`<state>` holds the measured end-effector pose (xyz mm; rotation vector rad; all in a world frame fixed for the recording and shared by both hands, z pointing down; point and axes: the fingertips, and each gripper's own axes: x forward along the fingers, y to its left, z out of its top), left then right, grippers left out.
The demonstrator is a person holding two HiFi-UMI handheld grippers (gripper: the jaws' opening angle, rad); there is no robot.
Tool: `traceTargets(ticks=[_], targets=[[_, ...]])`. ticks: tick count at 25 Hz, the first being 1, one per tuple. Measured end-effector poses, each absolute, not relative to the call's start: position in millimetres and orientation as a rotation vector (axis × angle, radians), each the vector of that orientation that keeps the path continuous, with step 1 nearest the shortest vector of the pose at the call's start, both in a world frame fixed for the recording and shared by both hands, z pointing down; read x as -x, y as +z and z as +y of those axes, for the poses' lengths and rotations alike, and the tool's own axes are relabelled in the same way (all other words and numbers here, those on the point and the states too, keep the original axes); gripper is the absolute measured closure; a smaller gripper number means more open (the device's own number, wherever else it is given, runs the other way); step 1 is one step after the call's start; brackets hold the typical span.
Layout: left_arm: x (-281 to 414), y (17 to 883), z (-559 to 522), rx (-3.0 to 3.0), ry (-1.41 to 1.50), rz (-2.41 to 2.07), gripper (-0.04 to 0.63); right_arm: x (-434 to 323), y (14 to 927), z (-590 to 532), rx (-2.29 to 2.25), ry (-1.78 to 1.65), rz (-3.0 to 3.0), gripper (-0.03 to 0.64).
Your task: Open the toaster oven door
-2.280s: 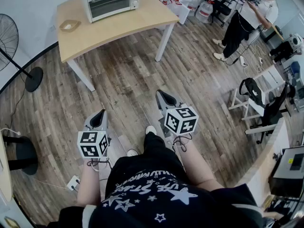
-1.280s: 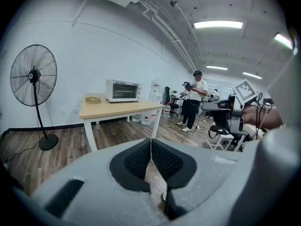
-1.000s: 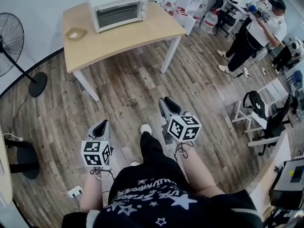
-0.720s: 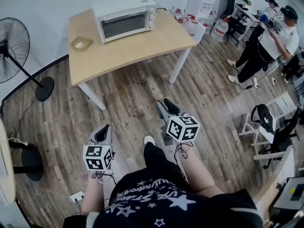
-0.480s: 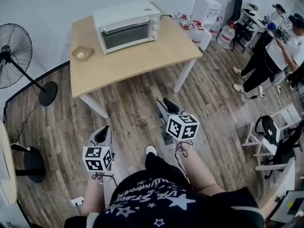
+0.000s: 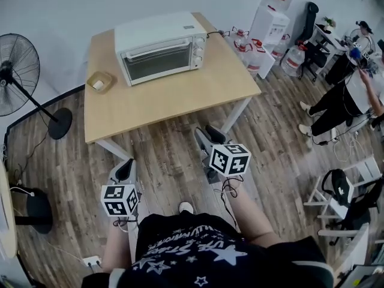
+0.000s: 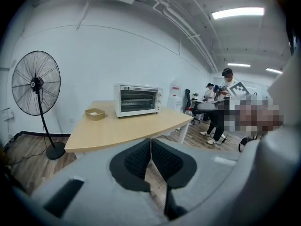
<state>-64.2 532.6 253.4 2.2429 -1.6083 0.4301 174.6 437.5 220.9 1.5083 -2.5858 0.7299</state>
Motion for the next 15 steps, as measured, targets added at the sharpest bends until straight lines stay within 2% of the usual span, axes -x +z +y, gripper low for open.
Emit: traceTargets(ticks=[15], targets=[[99, 247, 411, -2.246, 0.426, -1.621, 0.572, -170, 215, 322, -1.602, 0.755, -2.528, 0.460]])
